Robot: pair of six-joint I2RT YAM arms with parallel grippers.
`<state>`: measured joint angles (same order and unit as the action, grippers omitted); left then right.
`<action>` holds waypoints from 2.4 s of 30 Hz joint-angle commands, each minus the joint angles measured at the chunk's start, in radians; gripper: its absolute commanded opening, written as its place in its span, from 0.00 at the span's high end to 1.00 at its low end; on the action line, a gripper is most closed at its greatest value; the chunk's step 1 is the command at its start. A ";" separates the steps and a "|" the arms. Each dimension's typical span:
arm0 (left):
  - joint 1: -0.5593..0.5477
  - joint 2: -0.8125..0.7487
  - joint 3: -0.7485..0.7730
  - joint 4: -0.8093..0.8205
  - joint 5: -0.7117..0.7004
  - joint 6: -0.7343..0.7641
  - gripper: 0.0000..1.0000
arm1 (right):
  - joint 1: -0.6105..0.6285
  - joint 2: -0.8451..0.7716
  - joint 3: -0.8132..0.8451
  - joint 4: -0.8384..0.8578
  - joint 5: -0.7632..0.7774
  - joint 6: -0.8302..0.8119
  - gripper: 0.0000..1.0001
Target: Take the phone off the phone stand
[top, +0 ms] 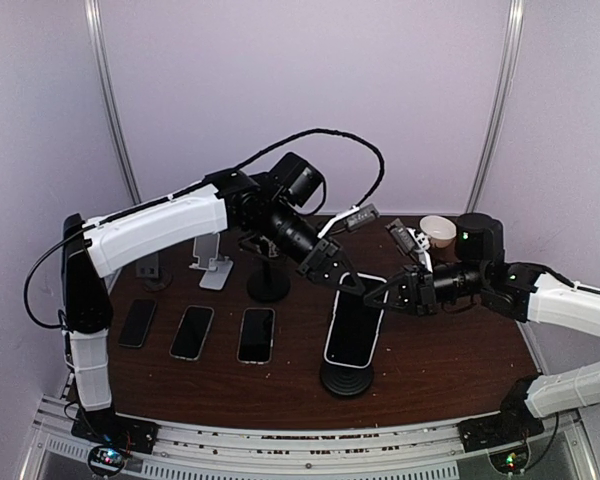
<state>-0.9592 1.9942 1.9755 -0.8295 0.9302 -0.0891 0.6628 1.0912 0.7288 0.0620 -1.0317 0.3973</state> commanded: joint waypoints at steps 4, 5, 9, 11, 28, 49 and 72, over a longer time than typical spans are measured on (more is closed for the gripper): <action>0.048 -0.145 -0.079 0.198 -0.048 -0.019 0.51 | 0.005 -0.013 0.016 0.060 0.030 0.020 1.00; 0.054 -0.177 -0.119 0.244 -0.068 -0.033 0.44 | 0.005 -0.013 0.012 0.072 0.036 0.026 1.00; 0.061 -0.283 -0.240 0.358 -0.171 -0.045 0.20 | 0.001 -0.010 -0.020 0.155 0.047 0.067 1.00; 0.061 -0.336 -0.316 0.406 -0.213 -0.025 0.14 | -0.001 -0.008 -0.035 0.189 0.047 0.083 1.00; -0.086 -0.649 -1.078 1.067 -0.623 0.588 0.22 | -0.016 0.085 -0.035 0.344 -0.135 0.167 1.00; -0.171 -0.612 -1.130 1.163 -0.693 0.796 0.58 | -0.016 0.095 -0.040 0.339 -0.153 0.164 1.00; -0.197 -0.522 -1.071 1.261 -0.622 0.807 0.63 | -0.009 0.118 -0.035 0.314 -0.136 0.157 1.00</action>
<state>-1.1400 1.4750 0.8749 0.2829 0.2657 0.7410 0.6456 1.2182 0.6792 0.3103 -1.1732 0.5537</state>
